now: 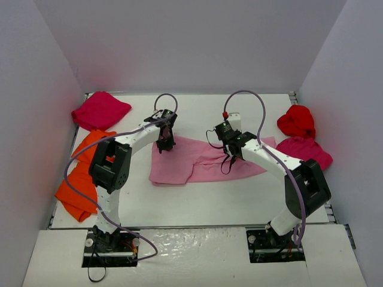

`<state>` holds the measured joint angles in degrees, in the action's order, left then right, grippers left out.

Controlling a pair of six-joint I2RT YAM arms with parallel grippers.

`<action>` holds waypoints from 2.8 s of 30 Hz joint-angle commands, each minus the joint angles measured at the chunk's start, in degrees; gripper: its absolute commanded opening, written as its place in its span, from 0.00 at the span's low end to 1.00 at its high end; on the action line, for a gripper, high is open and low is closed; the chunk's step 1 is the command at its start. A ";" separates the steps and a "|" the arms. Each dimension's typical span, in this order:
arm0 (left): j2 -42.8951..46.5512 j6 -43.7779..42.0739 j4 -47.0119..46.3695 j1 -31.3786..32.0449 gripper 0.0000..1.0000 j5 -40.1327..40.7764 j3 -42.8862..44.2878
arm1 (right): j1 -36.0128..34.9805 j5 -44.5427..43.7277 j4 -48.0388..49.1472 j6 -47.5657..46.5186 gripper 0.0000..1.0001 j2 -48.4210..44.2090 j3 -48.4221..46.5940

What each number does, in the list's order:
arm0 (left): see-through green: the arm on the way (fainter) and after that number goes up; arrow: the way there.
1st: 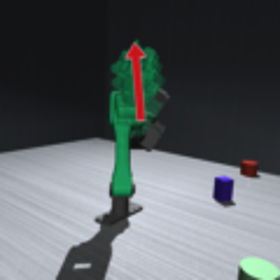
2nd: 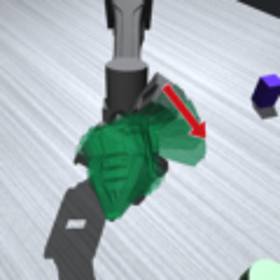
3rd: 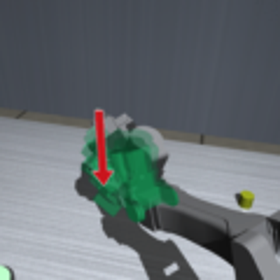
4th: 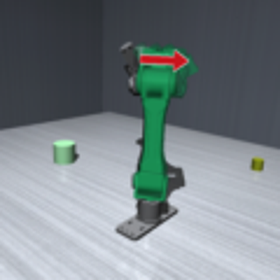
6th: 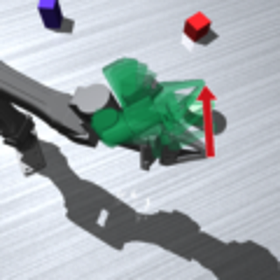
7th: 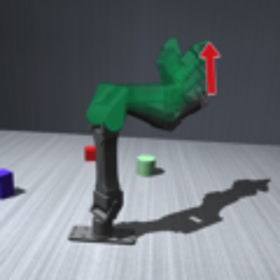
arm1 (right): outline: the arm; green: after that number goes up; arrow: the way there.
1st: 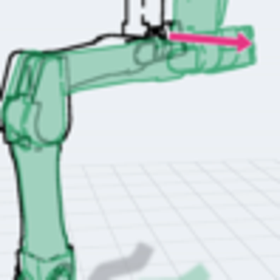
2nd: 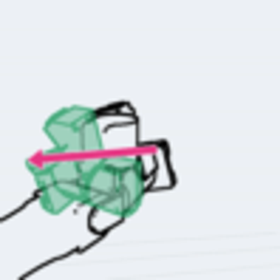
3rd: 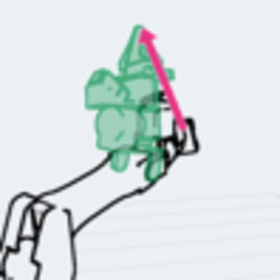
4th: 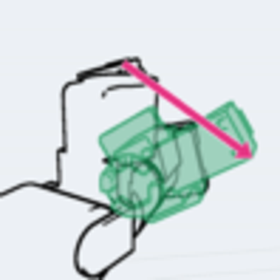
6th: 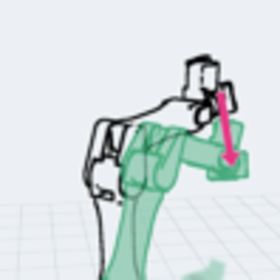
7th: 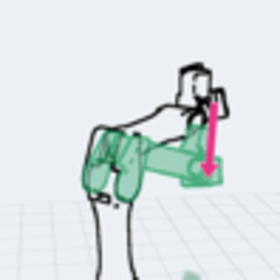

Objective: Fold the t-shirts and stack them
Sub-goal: Fold the tshirt

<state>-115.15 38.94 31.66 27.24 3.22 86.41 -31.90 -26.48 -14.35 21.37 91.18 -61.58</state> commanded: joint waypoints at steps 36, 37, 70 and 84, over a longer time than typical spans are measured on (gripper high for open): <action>9.90 -3.69 4.21 -9.02 0.00 -1.33 2.64 | 15.59 1.50 1.89 0.59 0.00 14.12 -9.55; 10.63 -3.12 2.14 -7.86 0.00 -1.81 1.69 | 15.71 1.25 1.87 0.43 0.00 14.21 -9.96; -1.55 -5.56 4.02 -7.60 0.00 -0.30 6.82 | 24.47 3.40 2.06 0.99 0.00 24.25 -7.99; 0.10 -6.68 4.06 -9.49 0.00 0.91 4.77 | 29.18 0.80 -0.33 1.26 0.00 24.96 -9.87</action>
<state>-118.98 33.59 34.53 18.43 1.52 90.50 -4.84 -25.23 -8.85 22.15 113.96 -72.46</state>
